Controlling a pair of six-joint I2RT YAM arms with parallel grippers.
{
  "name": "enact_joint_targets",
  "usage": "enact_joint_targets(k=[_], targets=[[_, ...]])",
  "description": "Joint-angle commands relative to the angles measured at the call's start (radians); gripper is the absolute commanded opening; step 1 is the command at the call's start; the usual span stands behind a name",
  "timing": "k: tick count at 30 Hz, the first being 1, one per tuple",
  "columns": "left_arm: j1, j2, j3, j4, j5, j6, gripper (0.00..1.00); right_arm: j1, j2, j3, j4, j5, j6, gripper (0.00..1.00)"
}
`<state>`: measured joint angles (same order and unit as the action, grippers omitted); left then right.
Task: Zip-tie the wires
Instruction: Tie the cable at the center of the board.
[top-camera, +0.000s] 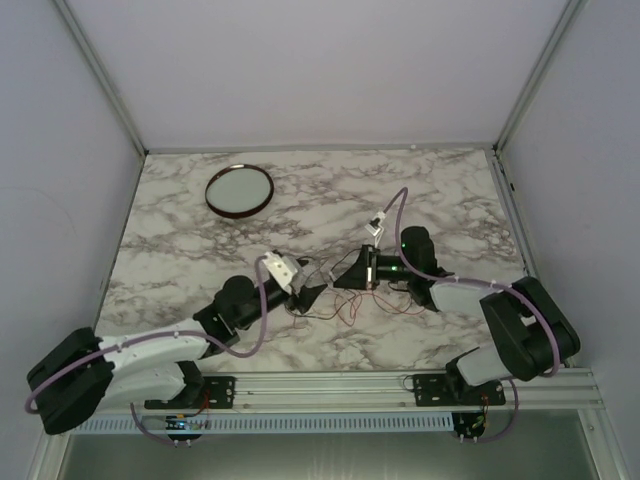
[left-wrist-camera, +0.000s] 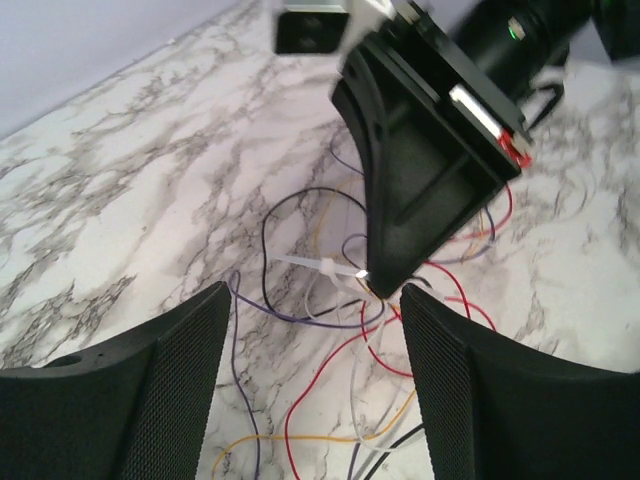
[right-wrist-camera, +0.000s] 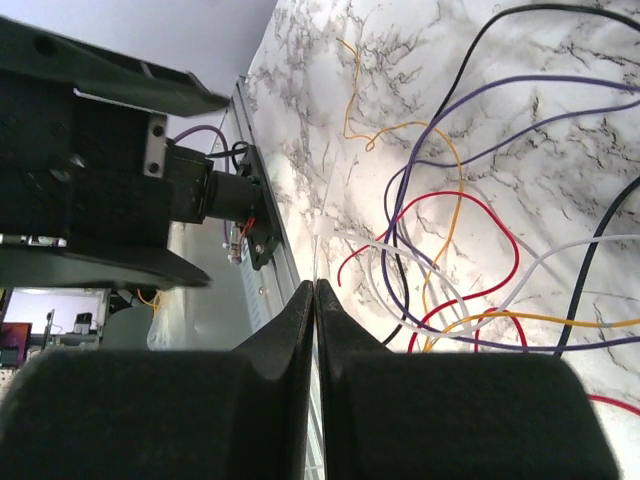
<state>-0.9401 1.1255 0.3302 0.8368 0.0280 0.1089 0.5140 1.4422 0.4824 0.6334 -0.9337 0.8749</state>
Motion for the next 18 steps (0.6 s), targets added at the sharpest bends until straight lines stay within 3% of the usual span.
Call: enact_joint_targets(k=[1, 5, 11, 18], targets=[[0.042, -0.102, -0.005, -0.067, -0.094, -0.174, 0.72, -0.005, -0.039, -0.015, 0.014, 0.021, -0.036, 0.0], [0.164, -0.131, -0.002, -0.046, -0.024, -0.393, 0.74, -0.008, -0.059, -0.03, 0.043, 0.026, -0.036, 0.0], [0.29, -0.039, 0.039, 0.047, 0.159, -0.652, 0.76, -0.008, -0.076, -0.041, 0.069, 0.023, -0.034, 0.0], [0.333, 0.154, 0.043, 0.383, 0.33, -0.952, 0.75, -0.009, -0.087, -0.052, 0.085, 0.016, -0.033, 0.0]])
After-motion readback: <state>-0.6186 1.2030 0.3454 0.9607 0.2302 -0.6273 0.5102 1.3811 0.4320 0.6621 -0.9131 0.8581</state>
